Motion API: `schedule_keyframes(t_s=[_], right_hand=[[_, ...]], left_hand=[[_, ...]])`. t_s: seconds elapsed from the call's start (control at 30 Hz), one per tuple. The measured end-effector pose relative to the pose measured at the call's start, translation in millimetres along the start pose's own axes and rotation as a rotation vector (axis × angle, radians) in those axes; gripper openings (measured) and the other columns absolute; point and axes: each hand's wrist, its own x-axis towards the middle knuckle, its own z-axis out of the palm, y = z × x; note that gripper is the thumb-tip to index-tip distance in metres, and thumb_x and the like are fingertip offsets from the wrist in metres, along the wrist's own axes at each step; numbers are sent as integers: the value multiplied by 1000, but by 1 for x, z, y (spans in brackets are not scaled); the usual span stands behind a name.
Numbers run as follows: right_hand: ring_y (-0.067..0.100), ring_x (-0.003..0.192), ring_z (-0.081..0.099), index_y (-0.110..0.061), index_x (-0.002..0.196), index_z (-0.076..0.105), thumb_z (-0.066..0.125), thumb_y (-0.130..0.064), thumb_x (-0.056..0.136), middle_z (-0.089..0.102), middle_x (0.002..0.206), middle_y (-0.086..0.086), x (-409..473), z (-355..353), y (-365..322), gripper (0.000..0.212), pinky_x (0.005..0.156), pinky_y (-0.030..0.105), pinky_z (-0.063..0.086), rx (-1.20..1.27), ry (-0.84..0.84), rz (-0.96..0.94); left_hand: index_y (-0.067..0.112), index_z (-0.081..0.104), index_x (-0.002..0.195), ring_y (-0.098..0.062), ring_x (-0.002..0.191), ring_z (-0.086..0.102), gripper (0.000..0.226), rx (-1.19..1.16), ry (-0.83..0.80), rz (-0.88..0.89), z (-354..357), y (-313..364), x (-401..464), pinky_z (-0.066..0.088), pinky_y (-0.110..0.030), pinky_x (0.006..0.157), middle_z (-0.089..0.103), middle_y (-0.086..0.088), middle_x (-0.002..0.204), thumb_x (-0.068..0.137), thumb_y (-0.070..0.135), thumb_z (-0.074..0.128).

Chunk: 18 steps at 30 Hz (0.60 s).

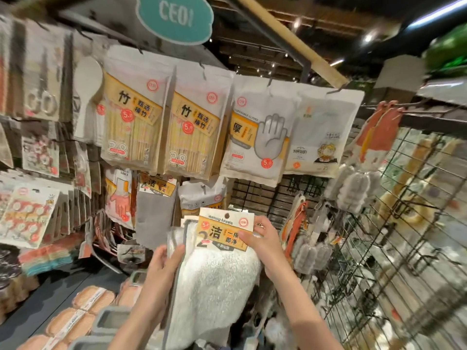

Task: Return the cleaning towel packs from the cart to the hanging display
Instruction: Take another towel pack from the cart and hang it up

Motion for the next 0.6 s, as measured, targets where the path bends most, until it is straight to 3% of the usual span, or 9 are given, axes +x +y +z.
schedule_keyframes(t_s=[0.07,0.1,0.17,0.27,0.37,0.6], right_hand=[[20,106,60,-12,100,55,69,-5,82,66,105,-2,4,-8,-1,24,88,39,53,-11,87,-26],[18,106,59,-14,98,55,69,-5,82,65,103,-4,8,-13,-2,23,87,36,52,-16,146,-47],[14,104,57,-14,98,54,68,-5,83,62,101,-5,15,-24,-1,22,81,28,50,-30,262,-73],[9,95,56,-14,99,53,67,-6,84,60,100,-5,27,-40,2,22,69,19,46,-49,324,-82],[3,87,58,-22,91,51,68,-6,83,61,93,-9,38,-45,7,24,66,18,46,-69,339,-82],[14,91,62,-14,98,52,67,-7,84,61,95,-6,62,-48,19,22,80,32,53,-118,386,-46]], left_hand=[[31,52,88,2,76,61,7,-10,-5,10,9,0,4,44,-18,62,62,11,85,90,31,59],[35,47,84,9,68,58,14,-16,-10,13,13,0,6,42,-15,56,59,16,77,91,29,58],[36,43,81,6,66,53,20,11,-7,26,20,1,7,38,-18,54,54,16,74,93,28,57],[33,45,84,1,77,50,17,27,39,58,19,0,12,36,-17,63,52,14,87,94,24,56],[19,54,98,-21,89,59,4,53,25,78,16,-3,19,43,-28,72,65,-7,99,95,19,56],[10,53,104,-28,93,61,11,17,73,70,9,-8,31,46,-44,88,67,-16,103,95,16,55]])
